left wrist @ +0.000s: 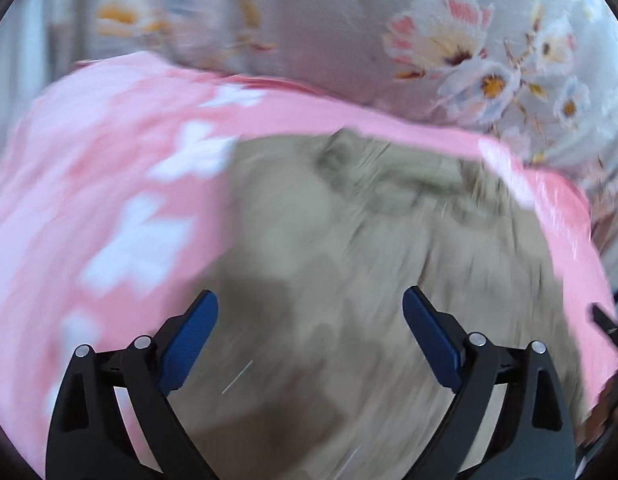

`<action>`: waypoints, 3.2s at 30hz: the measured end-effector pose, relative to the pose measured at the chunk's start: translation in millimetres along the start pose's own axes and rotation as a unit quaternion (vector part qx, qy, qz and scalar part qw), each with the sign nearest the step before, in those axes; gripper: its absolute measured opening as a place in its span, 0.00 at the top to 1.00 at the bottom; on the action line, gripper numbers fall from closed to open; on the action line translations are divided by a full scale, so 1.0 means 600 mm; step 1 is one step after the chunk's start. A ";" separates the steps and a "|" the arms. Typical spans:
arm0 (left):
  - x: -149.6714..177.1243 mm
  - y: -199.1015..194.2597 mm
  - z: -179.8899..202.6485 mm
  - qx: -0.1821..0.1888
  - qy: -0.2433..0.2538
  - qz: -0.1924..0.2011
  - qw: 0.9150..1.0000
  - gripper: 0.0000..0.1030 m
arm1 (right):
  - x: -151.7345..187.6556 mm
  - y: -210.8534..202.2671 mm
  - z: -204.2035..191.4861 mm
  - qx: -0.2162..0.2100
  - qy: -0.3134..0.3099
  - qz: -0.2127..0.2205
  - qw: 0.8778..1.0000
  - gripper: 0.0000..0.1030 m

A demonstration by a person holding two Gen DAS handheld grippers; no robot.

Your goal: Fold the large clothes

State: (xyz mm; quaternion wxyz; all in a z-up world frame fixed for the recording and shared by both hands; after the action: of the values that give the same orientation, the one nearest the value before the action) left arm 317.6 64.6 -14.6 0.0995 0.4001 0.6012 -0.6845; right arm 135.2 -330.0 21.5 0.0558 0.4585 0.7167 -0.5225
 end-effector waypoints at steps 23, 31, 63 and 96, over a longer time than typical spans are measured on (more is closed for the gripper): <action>0.346 -0.164 -0.043 0.127 -0.219 -0.069 0.965 0.89 | 0.270 -0.167 0.142 -0.023 0.220 -0.044 0.974 0.91; 0.359 -0.326 -0.043 0.140 -0.194 0.021 0.971 0.99 | 0.275 -0.319 0.107 -0.076 0.143 0.047 0.986 0.97; 0.457 -0.488 -0.030 0.154 -0.169 -0.073 0.971 0.30 | 0.168 -0.445 0.004 -0.093 0.018 0.179 0.979 0.97; 0.186 -0.460 -0.046 0.254 -0.169 0.088 0.948 0.95 | 0.064 -0.373 0.003 -0.025 0.020 0.216 0.976 0.97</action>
State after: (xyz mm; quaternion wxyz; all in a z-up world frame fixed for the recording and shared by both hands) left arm 85.1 199.0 117.3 0.1546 0.3421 0.3446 -0.8604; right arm -47.6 -315.9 155.5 0.1646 0.6113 0.6143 -0.4711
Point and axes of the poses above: each gripper's, at about its wrist camera, not at the fingertips, and y roughly the way its jaws point, z to its right, x to its underside, the point moved 1 cm from there along y, roughly the way its jaws point, and after that the axes turned 15 degrees about y, right-handed, at the moved point
